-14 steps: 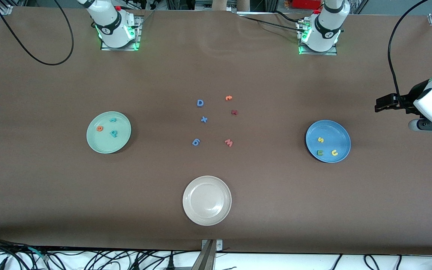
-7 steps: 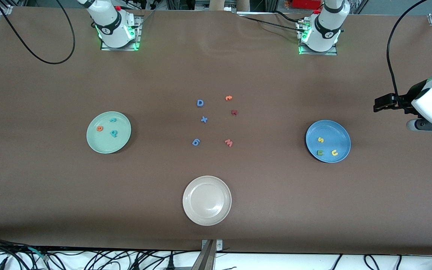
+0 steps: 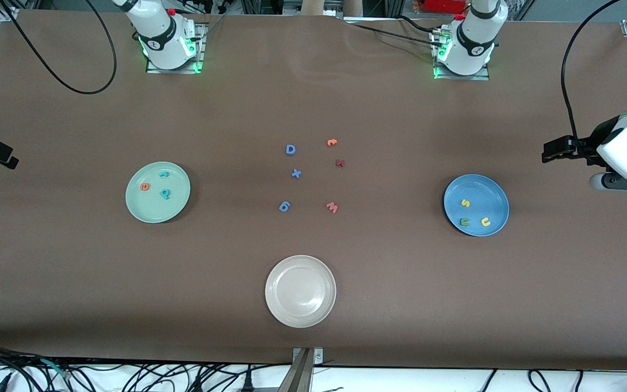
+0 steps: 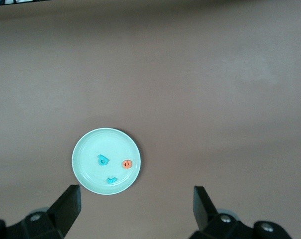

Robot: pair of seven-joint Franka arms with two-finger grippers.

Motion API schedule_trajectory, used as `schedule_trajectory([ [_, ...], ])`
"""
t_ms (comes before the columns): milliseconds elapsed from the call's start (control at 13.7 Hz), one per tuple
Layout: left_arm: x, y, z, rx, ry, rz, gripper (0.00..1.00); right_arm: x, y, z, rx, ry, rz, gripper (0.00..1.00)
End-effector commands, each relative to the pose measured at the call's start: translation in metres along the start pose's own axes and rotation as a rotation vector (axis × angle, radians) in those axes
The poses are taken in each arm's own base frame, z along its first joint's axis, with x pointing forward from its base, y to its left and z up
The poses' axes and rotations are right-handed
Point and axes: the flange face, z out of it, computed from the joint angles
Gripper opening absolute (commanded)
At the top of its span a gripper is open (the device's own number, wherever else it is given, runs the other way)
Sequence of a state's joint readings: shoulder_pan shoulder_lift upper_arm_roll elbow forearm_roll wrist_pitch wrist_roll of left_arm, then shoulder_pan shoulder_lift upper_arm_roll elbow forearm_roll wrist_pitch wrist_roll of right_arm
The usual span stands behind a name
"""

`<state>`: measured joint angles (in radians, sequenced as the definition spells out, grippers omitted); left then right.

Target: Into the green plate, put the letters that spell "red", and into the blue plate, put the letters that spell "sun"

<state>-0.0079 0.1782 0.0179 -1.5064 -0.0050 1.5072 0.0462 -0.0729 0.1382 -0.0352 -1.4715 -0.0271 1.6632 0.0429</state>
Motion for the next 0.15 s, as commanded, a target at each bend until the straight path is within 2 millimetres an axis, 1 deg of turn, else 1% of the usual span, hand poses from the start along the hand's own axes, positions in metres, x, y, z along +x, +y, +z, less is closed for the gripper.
schedule_trajectory([
  [0, 0.0011, 0.0031, -0.0041, -0.020, 0.000, 0.010, 1.00, -0.0045, -0.0127, 0.0043, 0.020, -0.008, -0.008, 1.00],
  [73, 0.0011, 0.0031, -0.0041, -0.020, 0.000, 0.010, 1.00, -0.0031, -0.0140, 0.0030, 0.023, -0.002, -0.008, 1.00],
])
